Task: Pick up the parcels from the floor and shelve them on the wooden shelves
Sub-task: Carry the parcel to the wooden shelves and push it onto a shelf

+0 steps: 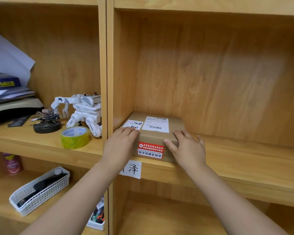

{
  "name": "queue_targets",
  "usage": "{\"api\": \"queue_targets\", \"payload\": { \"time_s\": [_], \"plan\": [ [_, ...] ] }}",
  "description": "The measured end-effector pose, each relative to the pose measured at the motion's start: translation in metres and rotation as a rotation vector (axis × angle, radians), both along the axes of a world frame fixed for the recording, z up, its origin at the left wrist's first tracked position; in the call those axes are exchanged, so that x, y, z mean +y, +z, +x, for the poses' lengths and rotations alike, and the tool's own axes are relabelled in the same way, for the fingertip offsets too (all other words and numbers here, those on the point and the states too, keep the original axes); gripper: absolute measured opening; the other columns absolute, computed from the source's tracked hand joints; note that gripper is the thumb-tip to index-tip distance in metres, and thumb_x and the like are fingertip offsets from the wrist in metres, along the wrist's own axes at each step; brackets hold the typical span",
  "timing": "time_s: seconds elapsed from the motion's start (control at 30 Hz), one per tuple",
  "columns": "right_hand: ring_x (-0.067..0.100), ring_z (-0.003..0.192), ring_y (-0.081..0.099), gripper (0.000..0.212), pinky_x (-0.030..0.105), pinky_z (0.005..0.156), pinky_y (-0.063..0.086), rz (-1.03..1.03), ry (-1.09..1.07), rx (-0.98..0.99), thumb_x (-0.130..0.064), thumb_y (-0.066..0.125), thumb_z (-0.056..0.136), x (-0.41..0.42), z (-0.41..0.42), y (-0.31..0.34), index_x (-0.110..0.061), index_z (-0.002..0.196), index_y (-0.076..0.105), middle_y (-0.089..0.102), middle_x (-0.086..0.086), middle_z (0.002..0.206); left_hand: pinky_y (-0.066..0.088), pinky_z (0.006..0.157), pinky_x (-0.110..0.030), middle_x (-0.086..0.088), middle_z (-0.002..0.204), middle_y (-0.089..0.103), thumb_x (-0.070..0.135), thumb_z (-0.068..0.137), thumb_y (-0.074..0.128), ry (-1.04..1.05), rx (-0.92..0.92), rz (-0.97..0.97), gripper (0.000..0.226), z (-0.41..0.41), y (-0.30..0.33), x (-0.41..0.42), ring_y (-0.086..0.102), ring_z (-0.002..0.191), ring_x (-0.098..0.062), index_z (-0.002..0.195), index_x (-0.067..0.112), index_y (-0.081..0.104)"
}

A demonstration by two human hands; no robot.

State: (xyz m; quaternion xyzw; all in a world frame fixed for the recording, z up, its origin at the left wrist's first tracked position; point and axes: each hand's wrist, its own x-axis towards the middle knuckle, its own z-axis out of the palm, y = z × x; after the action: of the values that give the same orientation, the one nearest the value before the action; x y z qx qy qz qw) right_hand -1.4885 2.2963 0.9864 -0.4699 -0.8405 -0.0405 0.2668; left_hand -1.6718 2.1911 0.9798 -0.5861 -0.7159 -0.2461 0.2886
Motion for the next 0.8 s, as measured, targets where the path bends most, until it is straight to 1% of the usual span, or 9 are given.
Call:
{"api": "queue_targets", "payload": {
  "time_s": [0.07, 0.27, 0.33, 0.43, 0.5, 0.57, 0.73, 0.8],
  "plan": [
    [0.024, 0.115, 0.056, 0.055, 0.047, 0.111, 0.016, -0.012, 0.014, -0.003, -0.063, 0.034, 0.087, 0.003, 0.0, 0.0, -0.028, 0.127, 0.046, 0.045, 0.001, 0.141, 0.054, 0.075, -0.035, -0.004, 0.102, 0.071, 0.002, 0.068, 0.069, 0.017, 0.002, -0.004, 0.038, 0.001, 0.002, 0.003, 0.064, 0.097, -0.026, 0.104, 0.014, 0.065],
    [0.028, 0.109, 0.058, 0.054, 0.047, 0.11, 0.019, -0.021, 0.036, -0.008, -0.06, 0.037, 0.088, 0.005, 0.0, 0.002, -0.024, 0.127, 0.046, 0.046, 0.005, 0.137, 0.055, 0.072, -0.036, -0.005, 0.101, 0.071, 0.001, 0.066, 0.072, 0.062, -0.004, -0.002, 0.04, 0.007, 0.002, 0.007, 0.065, 0.096, -0.027, 0.103, 0.015, 0.065],
    [0.028, 0.112, 0.057, 0.055, 0.047, 0.111, 0.02, -0.024, 0.055, -0.022, -0.059, 0.036, 0.088, 0.006, 0.003, 0.002, -0.024, 0.129, 0.043, 0.043, 0.006, 0.14, 0.054, 0.075, -0.037, -0.006, 0.103, 0.07, 0.002, 0.068, 0.07, 0.069, -0.009, -0.001, 0.039, 0.009, 0.002, 0.007, 0.064, 0.097, -0.028, 0.105, 0.015, 0.065],
    [0.028, 0.122, 0.05, 0.06, 0.044, 0.111, 0.021, -0.018, 0.082, -0.031, -0.057, 0.038, 0.089, 0.005, 0.012, 0.001, -0.023, 0.137, 0.032, 0.028, 0.009, 0.152, 0.051, 0.084, -0.04, -0.008, 0.113, 0.066, 0.005, 0.072, 0.067, 0.068, -0.01, 0.026, 0.04, 0.018, 0.0, 0.005, 0.061, 0.103, -0.03, 0.111, 0.015, 0.062],
    [0.03, 0.126, 0.046, 0.064, 0.042, 0.11, 0.024, -0.015, 0.118, -0.025, -0.054, 0.042, 0.088, 0.003, 0.021, -0.001, -0.022, 0.14, 0.025, 0.019, 0.01, 0.156, 0.049, 0.086, -0.041, -0.01, 0.118, 0.064, 0.007, 0.074, 0.064, 0.034, 0.0, 0.044, 0.039, 0.03, -0.002, 0.004, 0.059, 0.105, -0.031, 0.112, 0.014, 0.06],
    [0.031, 0.129, 0.043, 0.068, 0.04, 0.108, 0.027, -0.01, 0.145, -0.032, -0.052, 0.048, 0.087, -0.001, 0.03, -0.004, -0.023, 0.142, 0.022, 0.014, 0.01, 0.157, 0.048, 0.085, -0.04, -0.008, 0.119, 0.063, 0.009, 0.075, 0.062, -0.014, 0.013, 0.059, 0.038, 0.043, -0.006, 0.005, 0.058, 0.105, -0.029, 0.112, 0.015, 0.06],
    [0.028, 0.134, 0.037, 0.081, 0.038, 0.109, 0.028, -0.004, 0.116, -0.02, -0.047, 0.058, 0.082, -0.013, 0.051, -0.016, -0.021, 0.147, 0.017, 0.012, 0.01, 0.158, 0.039, 0.087, -0.035, -0.004, 0.116, 0.063, 0.016, 0.077, 0.048, -0.155, 0.015, 0.087, 0.036, 0.066, -0.025, 0.013, 0.055, 0.103, -0.026, 0.111, 0.018, 0.061],
    [0.026, 0.136, 0.034, 0.081, 0.037, 0.11, 0.026, -0.023, 0.064, -0.038, -0.047, 0.056, 0.084, -0.022, 0.061, -0.02, -0.019, 0.147, 0.014, 0.011, 0.008, 0.158, 0.037, 0.086, -0.035, -0.004, 0.115, 0.063, 0.016, 0.076, 0.051, -0.229, 0.015, 0.088, 0.036, 0.072, -0.03, 0.017, 0.055, 0.101, -0.025, 0.11, 0.018, 0.061]
  ]
}}
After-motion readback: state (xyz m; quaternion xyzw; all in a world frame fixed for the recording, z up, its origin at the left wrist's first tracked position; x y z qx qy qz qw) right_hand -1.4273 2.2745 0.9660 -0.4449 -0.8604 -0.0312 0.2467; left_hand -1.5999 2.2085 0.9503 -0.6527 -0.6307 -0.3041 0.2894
